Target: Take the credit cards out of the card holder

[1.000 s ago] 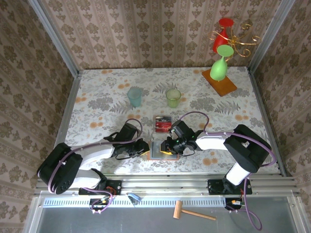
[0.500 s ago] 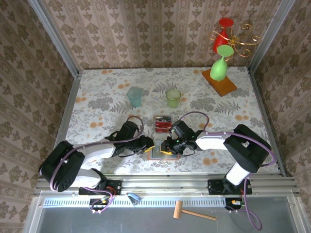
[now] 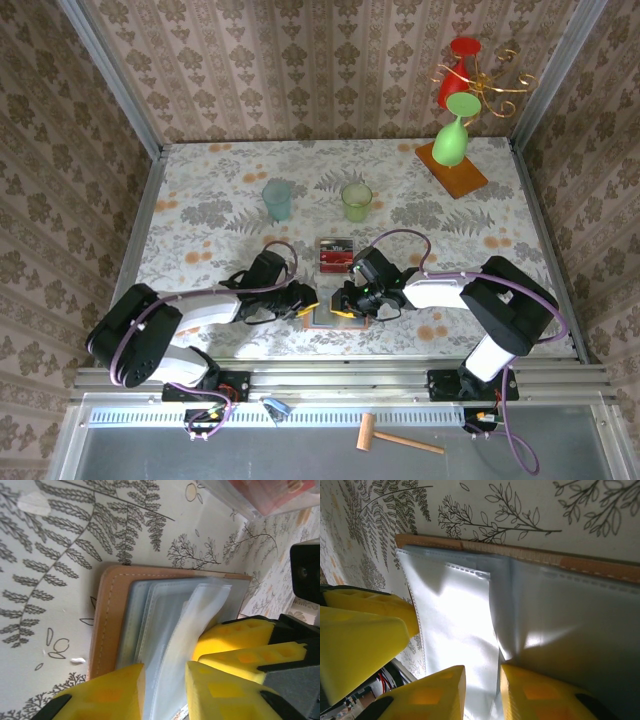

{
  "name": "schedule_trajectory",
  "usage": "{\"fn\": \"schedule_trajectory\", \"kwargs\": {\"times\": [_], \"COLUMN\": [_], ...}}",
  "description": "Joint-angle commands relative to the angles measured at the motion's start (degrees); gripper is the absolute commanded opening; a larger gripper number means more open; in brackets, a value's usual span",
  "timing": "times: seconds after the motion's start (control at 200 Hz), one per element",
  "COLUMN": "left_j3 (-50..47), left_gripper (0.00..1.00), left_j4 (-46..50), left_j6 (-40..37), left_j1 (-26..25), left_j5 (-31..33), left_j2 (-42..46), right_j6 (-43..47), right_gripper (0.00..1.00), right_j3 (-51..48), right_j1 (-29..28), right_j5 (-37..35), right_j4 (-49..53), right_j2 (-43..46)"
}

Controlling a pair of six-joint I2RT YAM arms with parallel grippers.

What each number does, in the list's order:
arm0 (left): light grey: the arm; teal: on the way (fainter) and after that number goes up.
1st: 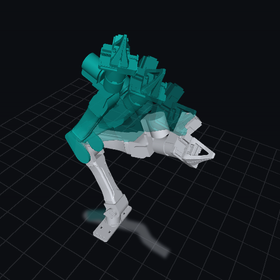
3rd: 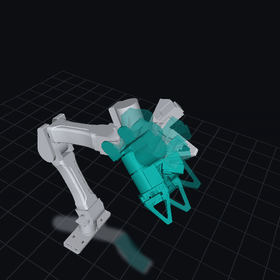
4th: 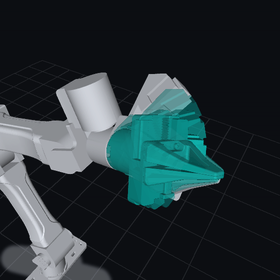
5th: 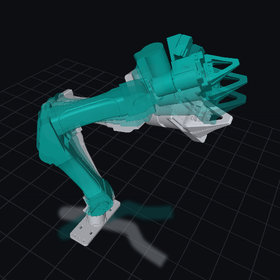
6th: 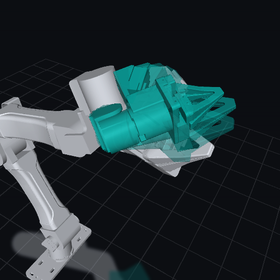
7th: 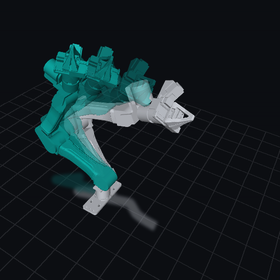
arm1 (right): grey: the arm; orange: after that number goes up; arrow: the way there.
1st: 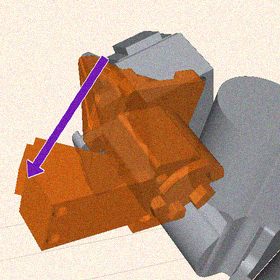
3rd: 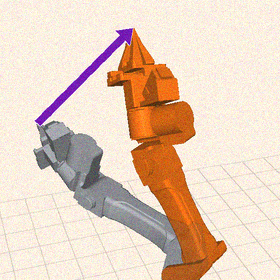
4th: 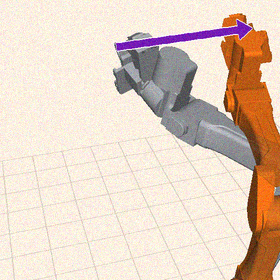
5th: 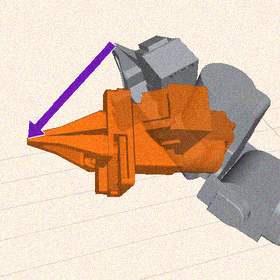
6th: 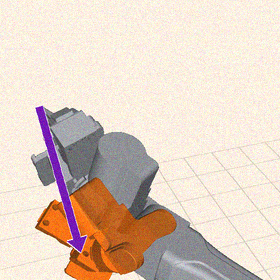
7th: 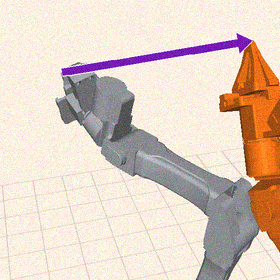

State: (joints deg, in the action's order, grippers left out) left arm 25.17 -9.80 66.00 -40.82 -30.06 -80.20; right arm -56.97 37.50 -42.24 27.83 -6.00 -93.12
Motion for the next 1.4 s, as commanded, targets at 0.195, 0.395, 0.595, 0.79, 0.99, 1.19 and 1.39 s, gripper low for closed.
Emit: {"fn": "schedule_trajectory", "kwargs": {"times": [0.195,0.395,0.595,0.79,0.99,1.19,1.39], "left_j3": [0.4,0.1,0.4,0.5,1.6,3.7,6.2], "left_gripper": [0.22,0.21,0.21,0.22,0.25,0.27,0.27], "left_j4": [-4.5,-6.1,-6.7,-6.7,-6.5,-5.5,-5.7], "left_j6": [0.5,1.3,1.6,1.8,1.5,0.7,0.3], "left_j1": [-1.2,-1.4,-1.5,-1.6,-1.6,-1.6,-2.6], "left_j5": [-2.7,-3.0,-3.7,-3.4,-3.8,-4.3,-5.0], "left_j2": [-3.5,-3.2,-3.0,-2.7,-2.5,-2.5,-4.7], "right_j6": [1.0,1.0,1.0,1.0,2.1,4.5,7.9], "right_gripper": [0.25,0.25,0.25,0.26,0.31,0.33,0.33], "right_j3": [-0.6,-0.8,-0.8,-0.4,0.0,-0.6,-1.4], "right_j1": [0.4,0.4,0.4,0.5,1.6,4.7,8.4], "right_j5": [-0.8,-0.7,-0.6,-1.1,-2.8,-4.9,-8.9], "right_j4": [1.6,1.5,1.4,2.7,7.4,14.4,23.9], "right_j2": [-1.0,-1.0,-1.0,1.1,7.0,15.3,23.0]}}
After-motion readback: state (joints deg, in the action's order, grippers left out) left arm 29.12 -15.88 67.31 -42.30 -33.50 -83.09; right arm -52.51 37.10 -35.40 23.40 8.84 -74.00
